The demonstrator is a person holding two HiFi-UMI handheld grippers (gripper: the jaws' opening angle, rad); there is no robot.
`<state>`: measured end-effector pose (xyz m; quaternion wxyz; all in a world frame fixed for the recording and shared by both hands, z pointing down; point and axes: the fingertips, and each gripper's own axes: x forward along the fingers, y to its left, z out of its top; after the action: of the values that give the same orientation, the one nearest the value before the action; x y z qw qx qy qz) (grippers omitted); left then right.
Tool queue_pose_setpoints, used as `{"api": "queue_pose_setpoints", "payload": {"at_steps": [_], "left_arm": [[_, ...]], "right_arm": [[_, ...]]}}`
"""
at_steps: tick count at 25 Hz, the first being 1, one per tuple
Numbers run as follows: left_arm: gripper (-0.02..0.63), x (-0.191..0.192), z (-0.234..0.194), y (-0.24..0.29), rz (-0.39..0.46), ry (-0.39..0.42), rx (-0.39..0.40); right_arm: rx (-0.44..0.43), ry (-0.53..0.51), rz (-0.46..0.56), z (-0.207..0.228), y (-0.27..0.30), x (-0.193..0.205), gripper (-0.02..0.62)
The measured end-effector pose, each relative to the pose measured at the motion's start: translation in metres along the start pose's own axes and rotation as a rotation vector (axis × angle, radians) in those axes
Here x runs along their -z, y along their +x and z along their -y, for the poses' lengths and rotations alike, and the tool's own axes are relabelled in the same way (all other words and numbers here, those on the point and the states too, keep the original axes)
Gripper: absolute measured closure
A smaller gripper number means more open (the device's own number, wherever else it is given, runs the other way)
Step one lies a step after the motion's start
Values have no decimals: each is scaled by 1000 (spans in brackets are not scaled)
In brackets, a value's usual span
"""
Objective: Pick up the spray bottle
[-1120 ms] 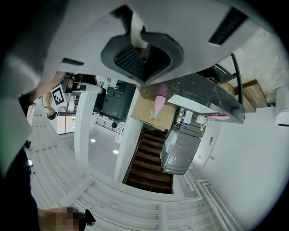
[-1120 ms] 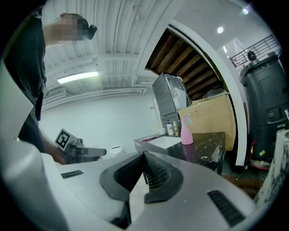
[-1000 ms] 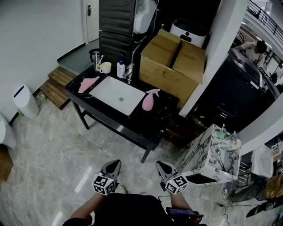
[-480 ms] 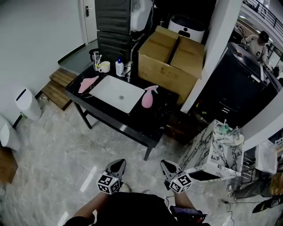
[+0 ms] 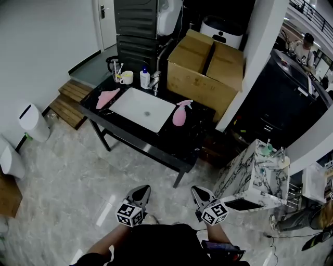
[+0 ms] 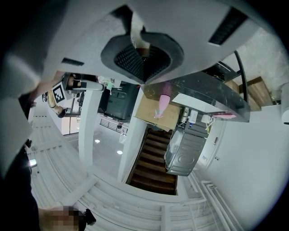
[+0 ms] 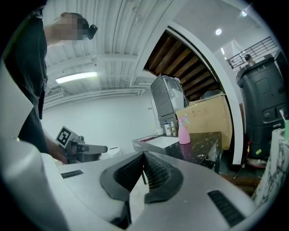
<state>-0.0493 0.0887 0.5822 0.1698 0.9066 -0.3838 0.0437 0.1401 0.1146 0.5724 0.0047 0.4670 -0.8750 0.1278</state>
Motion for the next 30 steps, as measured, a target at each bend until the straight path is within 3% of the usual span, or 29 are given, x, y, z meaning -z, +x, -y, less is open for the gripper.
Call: {"api": "queue_pose_setpoints", "payload": {"at_steps": [6,18,30], "left_arm": [[598,-4,-22,-16,17,10,1],[598,-13,-81,-42,61,-36,-117],[598,-25,-132,-10,65,-69,-206]], "right_arm": [[14,-18,-4,-14,19,-1,569],[-32,-27,-33,-19,73,-2,569],[-111,-30,-41,16,154,-17,569]]}}
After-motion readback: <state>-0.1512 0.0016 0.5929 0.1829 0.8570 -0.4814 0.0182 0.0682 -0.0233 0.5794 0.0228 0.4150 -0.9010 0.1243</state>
